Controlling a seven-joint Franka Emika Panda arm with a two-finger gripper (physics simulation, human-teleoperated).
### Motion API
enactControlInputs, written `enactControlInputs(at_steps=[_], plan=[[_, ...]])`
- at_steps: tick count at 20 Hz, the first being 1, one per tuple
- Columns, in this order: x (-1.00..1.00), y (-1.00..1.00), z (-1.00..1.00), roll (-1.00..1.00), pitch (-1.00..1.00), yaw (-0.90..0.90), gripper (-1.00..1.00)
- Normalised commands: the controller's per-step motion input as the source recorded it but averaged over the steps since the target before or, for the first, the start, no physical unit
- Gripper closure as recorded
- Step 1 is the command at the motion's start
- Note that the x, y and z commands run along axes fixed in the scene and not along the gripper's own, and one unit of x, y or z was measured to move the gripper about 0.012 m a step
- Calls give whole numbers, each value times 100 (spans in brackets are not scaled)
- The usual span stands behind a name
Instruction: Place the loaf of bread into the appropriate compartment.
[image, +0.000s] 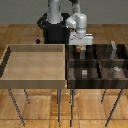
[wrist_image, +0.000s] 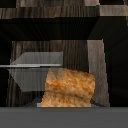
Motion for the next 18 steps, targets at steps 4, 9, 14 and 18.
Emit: enactControlInputs(at_steps=[4, 9, 14, 18], plan=[[100, 0, 0, 0, 0, 0, 100], [100, 0, 0, 0, 0, 0, 100], [80, 0, 0, 0, 0, 0, 100], [50, 0, 0, 0, 0, 0, 100]])
